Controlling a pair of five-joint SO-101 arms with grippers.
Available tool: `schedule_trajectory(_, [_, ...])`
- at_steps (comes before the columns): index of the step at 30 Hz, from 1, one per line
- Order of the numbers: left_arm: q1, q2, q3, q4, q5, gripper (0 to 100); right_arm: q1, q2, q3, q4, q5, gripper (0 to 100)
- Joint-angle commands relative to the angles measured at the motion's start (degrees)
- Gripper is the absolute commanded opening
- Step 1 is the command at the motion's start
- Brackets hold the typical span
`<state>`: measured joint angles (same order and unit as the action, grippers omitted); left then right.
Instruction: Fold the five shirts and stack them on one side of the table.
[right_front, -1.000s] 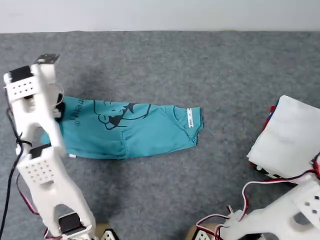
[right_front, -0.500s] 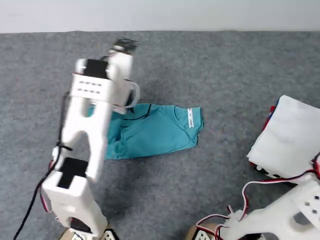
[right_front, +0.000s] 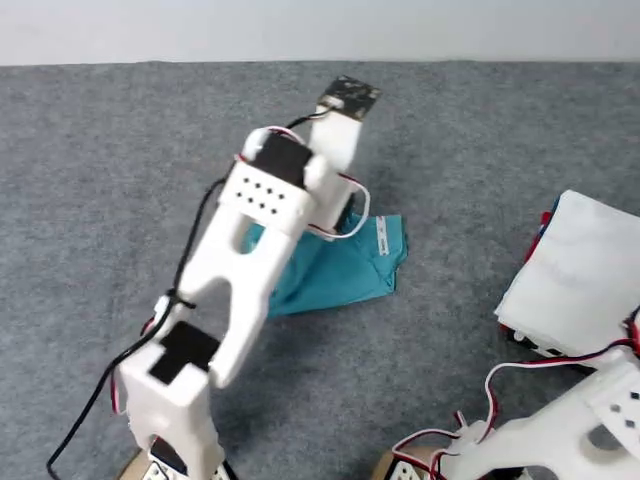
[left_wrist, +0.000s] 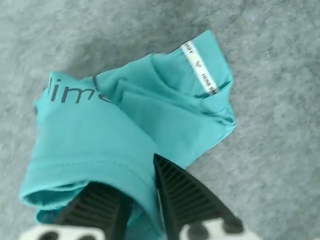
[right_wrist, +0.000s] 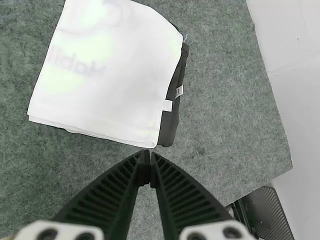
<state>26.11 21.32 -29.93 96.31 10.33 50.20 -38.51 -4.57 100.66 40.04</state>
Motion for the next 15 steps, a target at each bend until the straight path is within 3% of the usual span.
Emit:
schedule_trajectory(1, [1.85, 4.13, -7.87, 0.35, 1.76, 0, -0.48, -0.84, -0.26, 2.15, -0.44, 0.9])
schedule_trajectory(11, [5.63, 18.99, -29.23, 4.22, 3.25, 1, -0.22, -0.84, -0.26, 2.24, -0.35, 0.9])
schedule_trajectory(15, [6.68, 19.16, -29.76, 4.22, 3.08, 12, -0.22, -0.84, -0.26, 2.24, -0.35, 0.9])
